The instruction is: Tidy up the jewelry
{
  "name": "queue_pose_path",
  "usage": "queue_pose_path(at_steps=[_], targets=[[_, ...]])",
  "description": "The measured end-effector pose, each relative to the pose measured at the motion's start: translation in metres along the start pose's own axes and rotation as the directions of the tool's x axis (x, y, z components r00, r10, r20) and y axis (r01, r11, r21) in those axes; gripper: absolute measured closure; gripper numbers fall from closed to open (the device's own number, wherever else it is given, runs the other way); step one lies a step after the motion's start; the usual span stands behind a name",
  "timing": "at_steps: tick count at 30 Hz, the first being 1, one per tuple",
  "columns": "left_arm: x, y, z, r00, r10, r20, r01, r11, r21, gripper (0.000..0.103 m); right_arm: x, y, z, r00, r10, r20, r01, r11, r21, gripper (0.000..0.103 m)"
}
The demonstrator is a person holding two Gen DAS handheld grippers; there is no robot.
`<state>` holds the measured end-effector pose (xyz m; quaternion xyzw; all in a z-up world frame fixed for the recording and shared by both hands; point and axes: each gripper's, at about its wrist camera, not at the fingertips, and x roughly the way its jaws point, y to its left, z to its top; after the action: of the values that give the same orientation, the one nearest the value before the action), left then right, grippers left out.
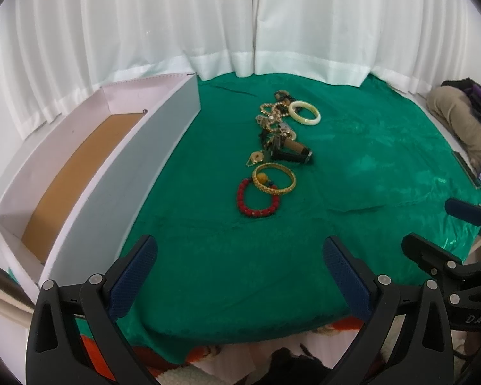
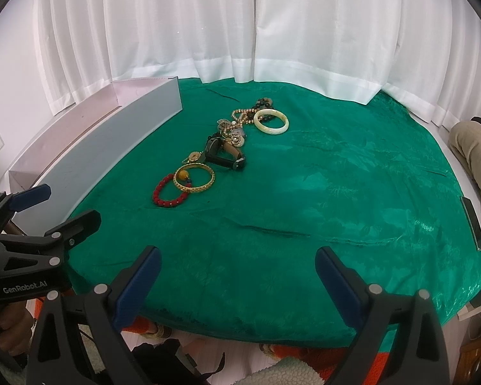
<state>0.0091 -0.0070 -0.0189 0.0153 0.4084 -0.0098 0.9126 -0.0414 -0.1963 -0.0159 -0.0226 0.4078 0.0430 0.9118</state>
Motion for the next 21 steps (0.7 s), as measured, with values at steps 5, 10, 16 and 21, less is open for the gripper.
queue_pose_path(at_steps=[5,10,16,21], targets=[[0.0004,-0.0002,0.0012,1.000,0.000,-0.002,0.000,1.000,0.003,0.000,0.0000,0.0010,-0.0011,1.000,0.000,-0.001,0.000,1.000,0.000,0.004],[0.0008,-0.0003,-0.0007,1.000,0.004,-0.005,-0.004,1.000,0.004,0.000,0.0003,0.0024,-0.0024,1.000,0.004,-0.006,-0.004,1.000,0.001,0.004],[0.0006,-0.0006,-0.0012,1.000,0.005,-0.006,-0.005,1.000,0.005,0.000,0.0004,0.0028,-0.0025,1.000,0.003,-0.007,-0.003,1.000,0.000,0.004],[0.0004,-0.0008,-0.0012,1.000,0.005,-0.005,-0.005,1.000,0.004,0.000,0.0007,0.0032,-0.0026,1.000,0.005,-0.012,-0.005,1.000,-0.001,0.004]])
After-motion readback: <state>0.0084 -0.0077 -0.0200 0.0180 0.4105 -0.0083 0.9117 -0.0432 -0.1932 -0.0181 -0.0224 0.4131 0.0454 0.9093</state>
